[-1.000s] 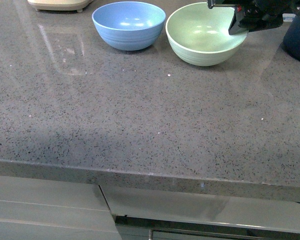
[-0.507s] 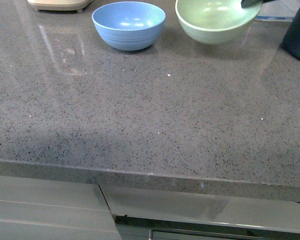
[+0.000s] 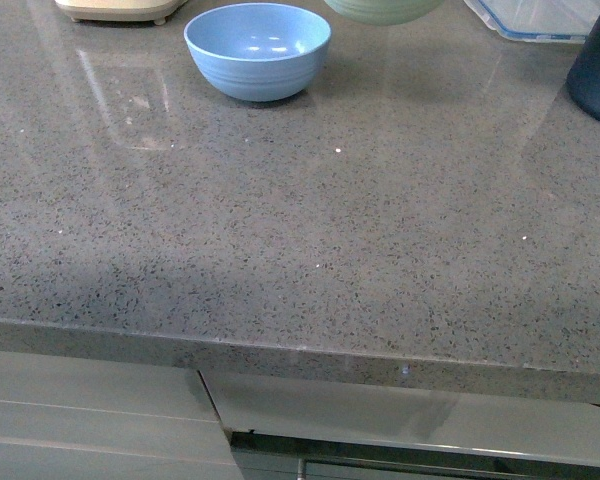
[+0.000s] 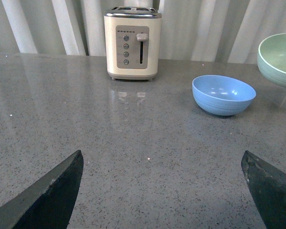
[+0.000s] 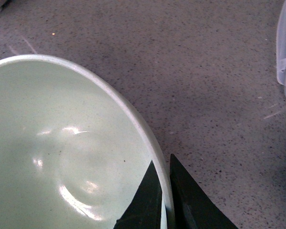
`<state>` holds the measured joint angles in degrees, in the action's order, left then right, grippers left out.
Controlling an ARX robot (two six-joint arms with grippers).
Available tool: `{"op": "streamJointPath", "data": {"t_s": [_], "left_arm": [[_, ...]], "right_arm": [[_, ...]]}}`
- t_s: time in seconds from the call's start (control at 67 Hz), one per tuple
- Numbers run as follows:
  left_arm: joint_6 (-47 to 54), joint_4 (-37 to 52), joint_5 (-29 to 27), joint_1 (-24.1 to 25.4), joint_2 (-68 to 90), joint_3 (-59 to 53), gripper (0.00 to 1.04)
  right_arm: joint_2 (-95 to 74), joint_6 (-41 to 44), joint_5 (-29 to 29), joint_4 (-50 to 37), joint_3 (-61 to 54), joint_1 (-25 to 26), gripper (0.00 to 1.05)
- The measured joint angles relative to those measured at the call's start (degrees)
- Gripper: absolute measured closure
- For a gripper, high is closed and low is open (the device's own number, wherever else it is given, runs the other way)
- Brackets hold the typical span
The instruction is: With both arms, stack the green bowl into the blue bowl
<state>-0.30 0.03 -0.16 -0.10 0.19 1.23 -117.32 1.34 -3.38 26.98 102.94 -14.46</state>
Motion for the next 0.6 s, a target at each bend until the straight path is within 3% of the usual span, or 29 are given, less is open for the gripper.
{"op": "streamJointPath", "data": {"t_s": [0.597], "left_arm": [[0.0,0.0,0.0,0.0,0.0,0.0,0.07]], "right_arm": [[-6.6,0.2,-0.1,4.1,9.6,-7.9,1.03]]}}
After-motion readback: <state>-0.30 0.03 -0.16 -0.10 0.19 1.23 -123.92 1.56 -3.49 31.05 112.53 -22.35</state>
